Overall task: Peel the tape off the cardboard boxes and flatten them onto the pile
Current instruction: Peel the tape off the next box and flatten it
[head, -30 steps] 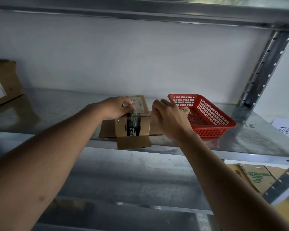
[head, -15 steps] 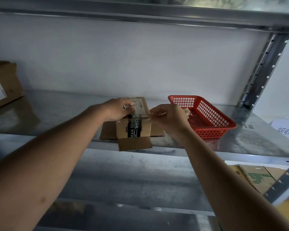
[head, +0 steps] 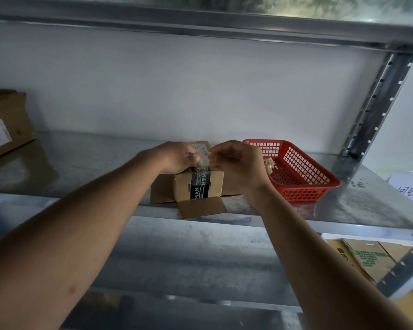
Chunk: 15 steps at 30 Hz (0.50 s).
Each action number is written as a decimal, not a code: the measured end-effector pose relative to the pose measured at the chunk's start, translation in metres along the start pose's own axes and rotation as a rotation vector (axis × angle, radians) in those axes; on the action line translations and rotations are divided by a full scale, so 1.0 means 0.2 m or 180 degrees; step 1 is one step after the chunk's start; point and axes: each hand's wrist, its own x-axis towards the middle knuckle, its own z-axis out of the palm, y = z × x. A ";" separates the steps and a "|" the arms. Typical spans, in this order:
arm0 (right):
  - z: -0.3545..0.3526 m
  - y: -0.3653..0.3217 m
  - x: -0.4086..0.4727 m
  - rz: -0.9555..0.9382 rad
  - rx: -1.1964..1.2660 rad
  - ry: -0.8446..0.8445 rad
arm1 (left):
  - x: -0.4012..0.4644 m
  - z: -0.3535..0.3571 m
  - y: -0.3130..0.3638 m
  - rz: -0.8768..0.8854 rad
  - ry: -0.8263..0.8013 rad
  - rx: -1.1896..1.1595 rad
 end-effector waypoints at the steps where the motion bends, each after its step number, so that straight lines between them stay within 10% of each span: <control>1: -0.01 0.02 0.01 0.0227 0.0132 0.0093 | 0.00 0.00 0.00 -0.0012 0.0019 -0.0035; 6: -0.02 0.09 0.02 0.1026 -0.0089 0.0311 | 0.00 0.00 0.00 -0.0064 0.0076 -0.0165; 15: 0.01 0.02 0.05 0.0736 -0.0513 0.0103 | 0.00 -0.01 0.01 -0.0090 0.0067 -0.0230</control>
